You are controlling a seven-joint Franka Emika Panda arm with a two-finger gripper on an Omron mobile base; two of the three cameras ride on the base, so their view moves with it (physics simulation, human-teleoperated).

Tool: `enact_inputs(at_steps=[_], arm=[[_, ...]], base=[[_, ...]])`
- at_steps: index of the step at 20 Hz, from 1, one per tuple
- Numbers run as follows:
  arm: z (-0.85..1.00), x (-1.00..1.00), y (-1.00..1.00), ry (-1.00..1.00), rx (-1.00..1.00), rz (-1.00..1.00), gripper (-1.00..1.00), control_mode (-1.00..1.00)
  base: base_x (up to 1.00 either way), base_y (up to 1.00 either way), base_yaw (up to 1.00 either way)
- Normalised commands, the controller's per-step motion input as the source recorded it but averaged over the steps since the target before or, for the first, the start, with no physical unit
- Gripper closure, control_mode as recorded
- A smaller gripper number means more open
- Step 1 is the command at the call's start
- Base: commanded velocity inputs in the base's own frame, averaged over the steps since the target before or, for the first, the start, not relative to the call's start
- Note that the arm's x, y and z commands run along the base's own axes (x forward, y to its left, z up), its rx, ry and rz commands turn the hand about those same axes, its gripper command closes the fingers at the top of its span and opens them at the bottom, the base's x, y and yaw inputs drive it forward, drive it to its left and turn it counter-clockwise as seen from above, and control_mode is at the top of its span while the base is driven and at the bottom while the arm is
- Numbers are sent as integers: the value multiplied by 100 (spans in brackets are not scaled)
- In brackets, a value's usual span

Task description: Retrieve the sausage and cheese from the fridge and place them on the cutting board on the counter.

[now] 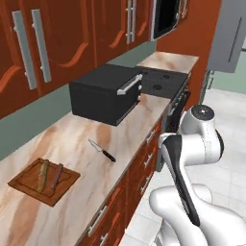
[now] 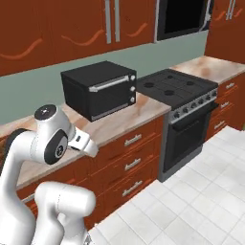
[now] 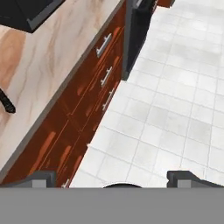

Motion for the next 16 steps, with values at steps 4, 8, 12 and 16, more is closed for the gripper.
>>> enact_inputs(at_steps=[4, 8, 12, 16], arm=[[0, 0, 0, 0, 0, 0, -100, 100], [0, 0, 0, 0, 0, 0, -100, 100], [0, 0, 0, 0, 0, 0, -100, 100], [0, 0, 0, 0, 0, 0, -100, 100]], base=[[20, -36, -47], [19, -44, -40], [19, -44, -40], [19, -42, -37]])
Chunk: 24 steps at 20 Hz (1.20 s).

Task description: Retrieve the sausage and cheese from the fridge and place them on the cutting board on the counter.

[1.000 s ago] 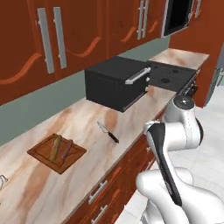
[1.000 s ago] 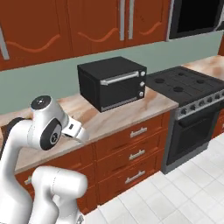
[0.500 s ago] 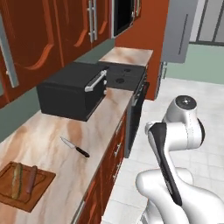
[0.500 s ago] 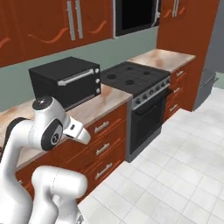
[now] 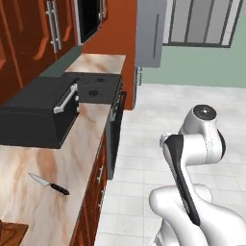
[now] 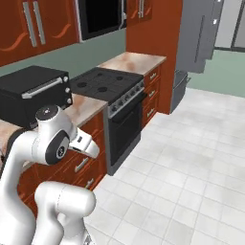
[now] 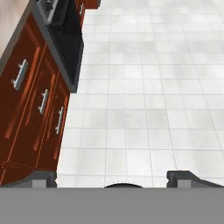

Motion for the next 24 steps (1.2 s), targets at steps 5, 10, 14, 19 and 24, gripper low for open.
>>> enact_inputs(at_steps=[5, 10, 14, 19, 24], arm=[[0, 0, 0, 0, 0, 0, -100, 100], [0, 0, 0, 0, 0, 0, -100, 100], [0, 0, 0, 0, 0, 0, -100, 100], [0, 0, 0, 0, 0, 0, -100, 100], [0, 0, 0, 0, 0, 0, -100, 100]], base=[[21, -44, -32], [46, -41, -16], [54, -41, -11], [52, -40, -14], [49, -41, -15]])
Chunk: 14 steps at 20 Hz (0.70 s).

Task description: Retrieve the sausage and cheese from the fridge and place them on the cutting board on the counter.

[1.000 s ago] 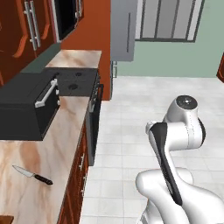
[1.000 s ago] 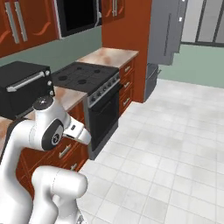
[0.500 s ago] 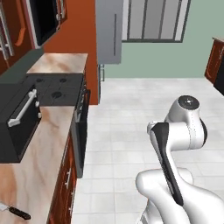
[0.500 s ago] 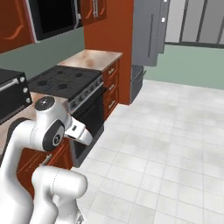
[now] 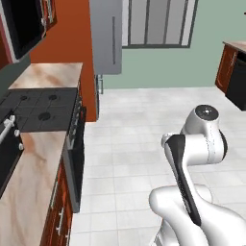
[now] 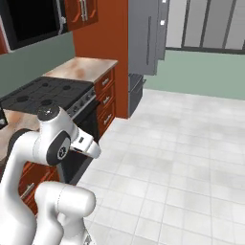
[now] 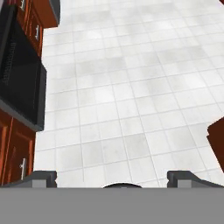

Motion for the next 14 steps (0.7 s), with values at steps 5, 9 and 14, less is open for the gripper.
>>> enact_inputs(at_steps=[5, 9, 14], arm=[[0, 0, 0, 0, 0, 0, -100, 100], [0, 0, 0, 0, 0, 0, -100, 100], [0, 0, 0, 0, 0, 0, -100, 100]], base=[[46, -46, -15], [50, -41, -14], [46, -44, -12]])
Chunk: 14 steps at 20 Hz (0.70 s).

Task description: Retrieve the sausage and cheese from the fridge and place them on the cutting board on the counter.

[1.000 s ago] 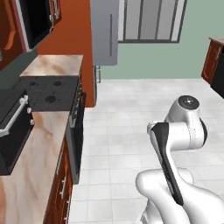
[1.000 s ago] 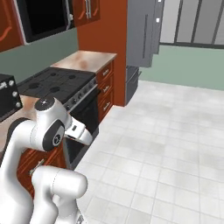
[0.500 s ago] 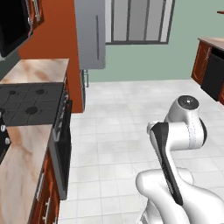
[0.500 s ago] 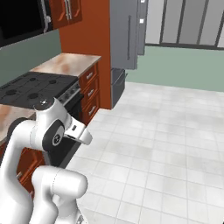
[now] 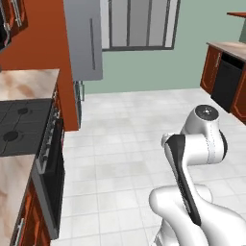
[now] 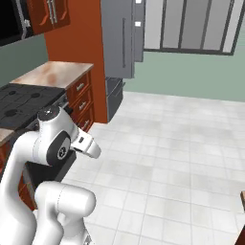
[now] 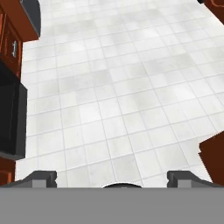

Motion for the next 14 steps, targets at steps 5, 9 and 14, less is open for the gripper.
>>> enact_inputs(at_steps=[5, 9, 14], arm=[[0, 0, 0, 0, 0, 0, -100, 100], [0, 0, 0, 0, 0, 0, -100, 100], [0, 0, 0, 0, 0, 0, -100, 100]], base=[[43, -43, -14], [36, -41, -14], [32, -45, -13]])
